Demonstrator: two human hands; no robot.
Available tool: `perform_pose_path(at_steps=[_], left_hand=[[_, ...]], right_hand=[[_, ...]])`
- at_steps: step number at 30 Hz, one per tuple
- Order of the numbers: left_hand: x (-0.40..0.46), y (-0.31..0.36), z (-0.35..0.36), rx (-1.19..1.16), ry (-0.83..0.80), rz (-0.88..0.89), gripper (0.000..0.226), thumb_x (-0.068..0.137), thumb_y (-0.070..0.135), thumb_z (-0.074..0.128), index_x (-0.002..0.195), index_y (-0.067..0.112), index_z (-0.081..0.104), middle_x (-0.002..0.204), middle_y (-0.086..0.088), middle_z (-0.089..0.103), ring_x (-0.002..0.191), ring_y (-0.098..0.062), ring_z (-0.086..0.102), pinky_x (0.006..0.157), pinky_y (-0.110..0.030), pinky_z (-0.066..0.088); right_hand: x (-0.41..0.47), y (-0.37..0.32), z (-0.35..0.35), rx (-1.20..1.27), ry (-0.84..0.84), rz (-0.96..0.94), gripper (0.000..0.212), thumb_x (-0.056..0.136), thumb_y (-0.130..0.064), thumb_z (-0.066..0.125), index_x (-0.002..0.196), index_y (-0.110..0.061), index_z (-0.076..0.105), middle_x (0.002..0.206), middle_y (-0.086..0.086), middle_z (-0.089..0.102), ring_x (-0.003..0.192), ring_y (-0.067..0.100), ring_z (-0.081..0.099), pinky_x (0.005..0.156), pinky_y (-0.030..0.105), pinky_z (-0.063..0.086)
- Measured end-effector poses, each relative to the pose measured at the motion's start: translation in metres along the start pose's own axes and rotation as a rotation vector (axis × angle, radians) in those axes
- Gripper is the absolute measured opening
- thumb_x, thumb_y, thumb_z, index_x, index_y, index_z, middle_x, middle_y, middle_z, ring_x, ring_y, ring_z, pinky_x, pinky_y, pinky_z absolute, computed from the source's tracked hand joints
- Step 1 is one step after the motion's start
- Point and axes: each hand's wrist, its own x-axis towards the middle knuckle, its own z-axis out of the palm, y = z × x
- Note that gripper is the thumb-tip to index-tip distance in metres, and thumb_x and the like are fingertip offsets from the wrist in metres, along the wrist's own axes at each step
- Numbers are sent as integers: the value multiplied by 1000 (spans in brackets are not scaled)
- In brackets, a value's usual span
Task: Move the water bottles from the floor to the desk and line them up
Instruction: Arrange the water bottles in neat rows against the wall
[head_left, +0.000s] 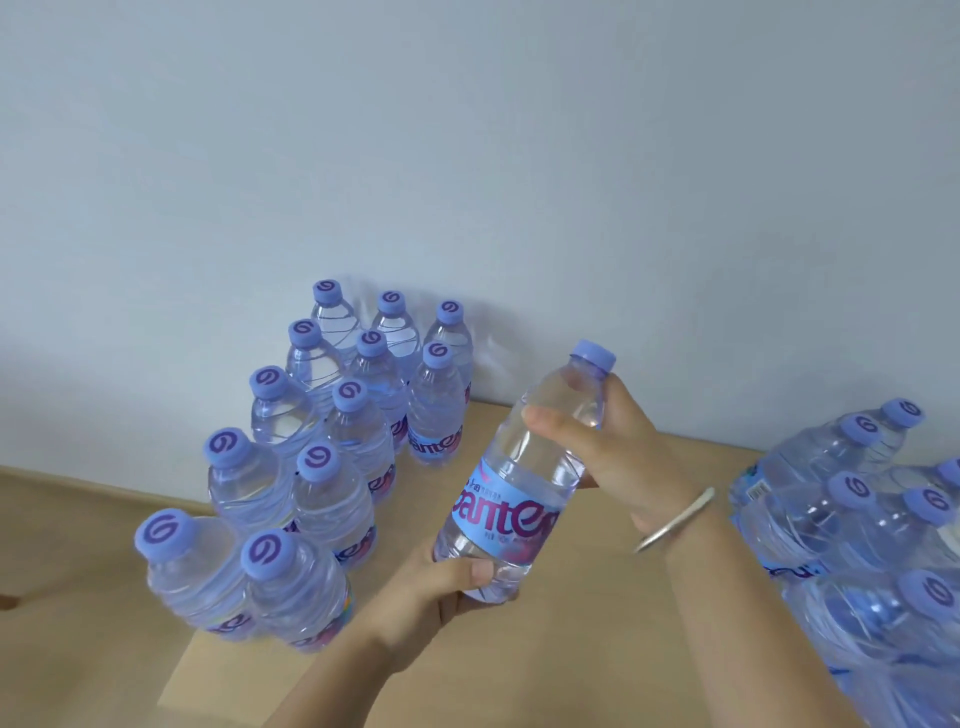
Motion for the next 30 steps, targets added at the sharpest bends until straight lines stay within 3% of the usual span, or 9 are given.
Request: perform_pose_path(at_steps=[2, 6, 10, 13, 18, 21, 24, 27, 30], left_hand=[[-6, -2, 0, 56, 9, -9, 61, 52, 33, 73, 107, 9, 60, 92, -2, 70, 86, -13, 65, 77, -26, 51], [-6, -5, -3, 238, 181, 34, 72, 46, 30, 84, 109, 12, 57, 95, -3, 69, 85, -11, 64, 78, -27, 54], [-13, -8, -10, 182, 123, 19, 61, 51, 25, 80, 106, 8, 59, 88, -2, 68, 80, -14, 61, 72, -24, 50], [-15, -12, -13, 167, 131, 9, 52, 55, 22, 79, 104, 12, 62, 89, 0, 69, 82, -11, 62, 73, -22, 50], [1, -29, -15, 252, 491, 20, 49, 57, 16, 75, 103, 24, 60, 91, 6, 71, 82, -7, 66, 66, -14, 51], [3, -41, -18, 425, 581, -46, 66, 64, 26, 71, 125, 30, 47, 128, 5, 52, 108, -11, 55, 76, -20, 47], [2, -44, -21, 531, 602, -105, 76, 83, 19, 66, 145, 23, 24, 132, 10, 27, 121, -6, 32, 87, -18, 31], [7, -50, -28, 467, 576, -141, 80, 81, 21, 68, 148, 22, 23, 133, 16, 28, 131, -10, 33, 95, -18, 29], [15, -53, -37, 414, 570, -169, 78, 68, 34, 69, 139, 32, 37, 136, 16, 47, 121, -7, 46, 98, -27, 41]], right_hand=[[-2, 4, 8, -48, 54, 9, 58, 57, -44, 79, 103, -21, 55, 96, -3, 70, 90, 16, 68, 71, 33, 53], [-3, 11, 23, -123, 118, 16, 60, 54, -48, 81, 99, -22, 52, 94, -5, 68, 87, 13, 66, 82, 39, 54], [-2, 11, 27, -171, -59, 12, 51, 64, -42, 82, 103, -25, 53, 91, -14, 68, 78, -2, 63, 75, 30, 51], [3, 12, 30, -169, -149, 14, 51, 61, -39, 81, 103, -27, 57, 97, -11, 70, 90, 8, 67, 84, 40, 53], [20, 25, 55, -300, -161, -41, 55, 57, -36, 86, 104, -30, 57, 102, -13, 67, 96, 6, 64, 90, 35, 51], [31, 38, 67, -310, -156, -35, 74, 48, -43, 86, 114, -26, 57, 111, -8, 65, 106, 13, 60, 94, 37, 49], [38, 47, 75, -309, -142, -29, 63, 58, -26, 88, 111, -26, 53, 111, -9, 61, 102, 9, 55, 91, 27, 46], [45, 53, 80, -299, -139, -39, 58, 60, -21, 87, 107, -26, 53, 109, -9, 62, 100, 5, 55, 90, 24, 45], [52, 60, 83, -300, -199, -40, 58, 61, -14, 87, 109, -25, 56, 107, -13, 65, 100, -1, 59, 86, 15, 45]])
